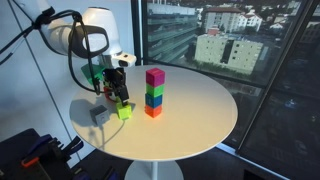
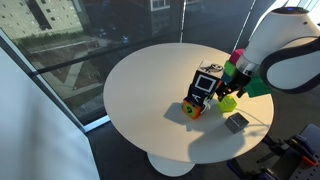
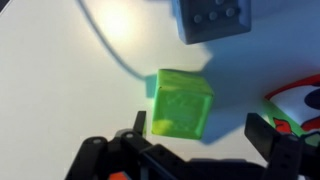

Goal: Pick up the light green block and put it on top of the mulberry pink block

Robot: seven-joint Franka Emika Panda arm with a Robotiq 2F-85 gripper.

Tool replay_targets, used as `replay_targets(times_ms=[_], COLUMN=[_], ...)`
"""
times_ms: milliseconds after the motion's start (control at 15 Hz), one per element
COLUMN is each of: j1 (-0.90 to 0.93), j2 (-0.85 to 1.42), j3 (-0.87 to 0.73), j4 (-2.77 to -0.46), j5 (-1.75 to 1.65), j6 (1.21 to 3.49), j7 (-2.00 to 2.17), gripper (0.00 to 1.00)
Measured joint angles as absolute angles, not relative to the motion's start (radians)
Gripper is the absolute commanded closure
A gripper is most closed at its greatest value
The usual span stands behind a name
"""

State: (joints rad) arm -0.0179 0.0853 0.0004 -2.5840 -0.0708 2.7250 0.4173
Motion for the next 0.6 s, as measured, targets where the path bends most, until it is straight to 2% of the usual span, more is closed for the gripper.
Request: replay_targets(times_ms=[600], j1=[0.029], j2=[0.155], j3=[-0.051], j4=[-2.54], j5=[-0.087], j6=[2.748], j7=[0.481], gripper=[0.0])
